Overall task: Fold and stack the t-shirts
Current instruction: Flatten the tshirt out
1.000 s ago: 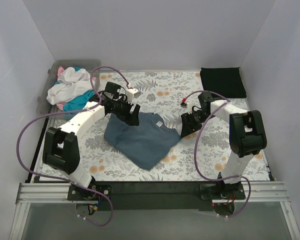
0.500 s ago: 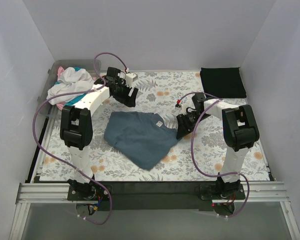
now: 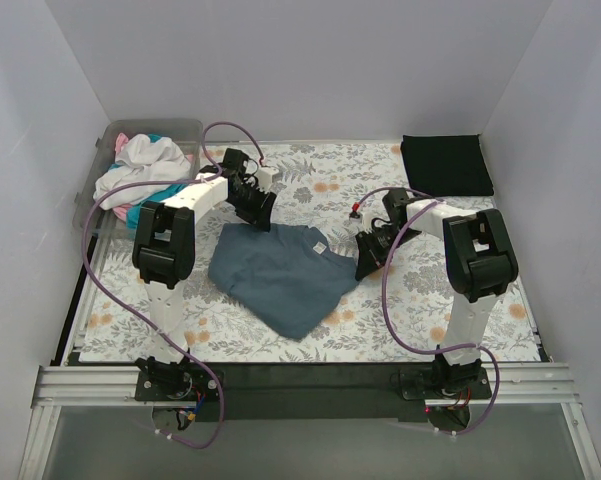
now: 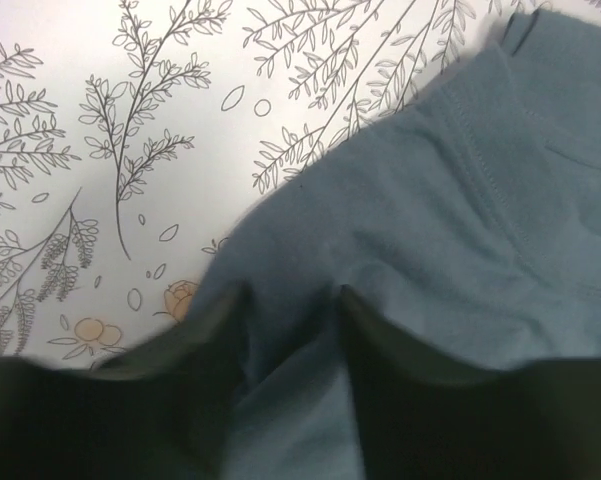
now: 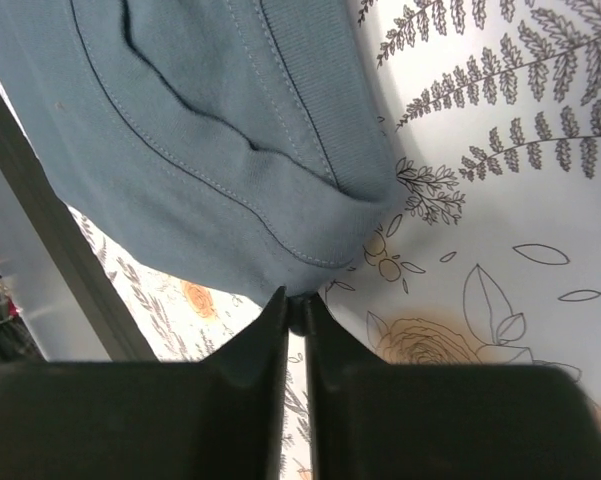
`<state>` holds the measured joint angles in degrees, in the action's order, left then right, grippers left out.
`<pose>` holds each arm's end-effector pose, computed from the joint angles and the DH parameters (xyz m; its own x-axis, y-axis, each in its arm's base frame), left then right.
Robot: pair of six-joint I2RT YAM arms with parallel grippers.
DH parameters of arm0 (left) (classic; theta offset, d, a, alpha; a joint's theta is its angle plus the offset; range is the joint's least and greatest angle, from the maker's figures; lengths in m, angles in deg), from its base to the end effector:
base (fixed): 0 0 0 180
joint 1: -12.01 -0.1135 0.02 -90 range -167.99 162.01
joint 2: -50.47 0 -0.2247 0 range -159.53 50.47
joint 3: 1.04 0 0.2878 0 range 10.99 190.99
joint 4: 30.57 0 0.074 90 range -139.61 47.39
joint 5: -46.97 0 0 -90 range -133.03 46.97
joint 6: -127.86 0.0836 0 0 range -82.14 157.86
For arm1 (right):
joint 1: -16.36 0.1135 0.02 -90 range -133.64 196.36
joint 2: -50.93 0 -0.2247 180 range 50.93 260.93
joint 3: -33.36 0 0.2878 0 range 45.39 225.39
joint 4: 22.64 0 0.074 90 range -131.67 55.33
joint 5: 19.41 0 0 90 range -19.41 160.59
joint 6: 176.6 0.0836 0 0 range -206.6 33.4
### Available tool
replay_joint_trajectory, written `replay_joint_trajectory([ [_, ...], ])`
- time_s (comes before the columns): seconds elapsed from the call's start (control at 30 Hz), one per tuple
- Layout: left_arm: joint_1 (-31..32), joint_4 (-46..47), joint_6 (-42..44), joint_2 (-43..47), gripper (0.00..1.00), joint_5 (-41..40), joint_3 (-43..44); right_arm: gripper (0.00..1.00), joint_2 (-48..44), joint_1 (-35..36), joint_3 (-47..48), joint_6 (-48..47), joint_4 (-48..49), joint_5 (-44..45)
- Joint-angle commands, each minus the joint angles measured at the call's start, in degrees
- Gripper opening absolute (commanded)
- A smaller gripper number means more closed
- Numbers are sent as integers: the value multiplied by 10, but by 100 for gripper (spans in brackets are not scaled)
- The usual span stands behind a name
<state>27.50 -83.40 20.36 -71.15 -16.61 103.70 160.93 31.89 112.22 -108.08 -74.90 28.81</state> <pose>0.4380 -0.1600 0.0816 -0.9787 -0.0082 -0.2052 0.0981 0.8591 -0.5023 0.3308 0.1497 0.0404 -0.7905 -0.5031 -0.3493 -0.6049 0.5521 0.5738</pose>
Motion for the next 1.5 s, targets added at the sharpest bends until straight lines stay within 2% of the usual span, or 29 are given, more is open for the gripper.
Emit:
replay_joint_trajectory([
  [0.0,1,3,6,19,32,30,2,10,-12,4,-1,-16,-9,-14],
  [0.03,0,5,2,20,23,33,5,2,-13,4,1,-16,-10,-9],
  [0.07,-2,9,-3,21,14,36,8,1,-14,3,6,-16,-10,-7],
  [0.1,-4,12,-14,23,0,49,13,1,-21,3,10,-16,-10,-5],
  [0.27,-43,19,-53,23,0,71,97,1,-42,-21,60,-15,-19,24],
  [0.37,-74,22,-84,13,0,89,156,1,-57,-38,129,-23,-28,56],
  [0.5,-83,28,-97,0,0,90,280,1,-67,-52,239,-45,-49,92],
  [0.67,-88,107,-164,46,0,101,331,1,-100,-68,403,-53,-45,124],
  [0.77,-99,185,-173,142,0,108,255,1,-151,-73,427,-77,-45,131],
  [0.83,-112,210,-152,217,0,140,190,1,-202,-71,402,-89,-46,120],
  [0.93,-119,203,-75,312,0,150,30,1,-286,-42,288,-111,-49,100],
  [0.97,-121,201,-56,331,0,146,-54,1,-307,-28,253,-118,-49,96],
  [1.0,-125,193,-14,350,0,145,-92,1,-347,15,175,-122,-48,95],
  [1.1,-143,164,40,390,0,161,-207,1,-411,106,41,-118,-54,97],
  [1.13,-146,151,70,394,0,166,-228,3,-419,144,15,-121,-63,51],
  [1.2,-152,111,92,388,0,159,-262,38,-422,182,-14,-131,-105,1],
  [1.23,-154,106,87,383,12,150,-266,79,-421,199,-10,-162,-122,-14],
  [1.27,-176,102,79,371,27,145,-268,98,-422,212,-1,-172,-133,-4],
  [1.33,-226,65,68,352,47,185,-243,98,-410,221,56,-180,-136,62],
  [1.4,-244,6,73,325,48,217,-202,94,-371,177,107,-178,-134,82],
  [1.47,-241,-8,67,323,51,213,-201,91,-330,122,165,-162,-133,42],
])
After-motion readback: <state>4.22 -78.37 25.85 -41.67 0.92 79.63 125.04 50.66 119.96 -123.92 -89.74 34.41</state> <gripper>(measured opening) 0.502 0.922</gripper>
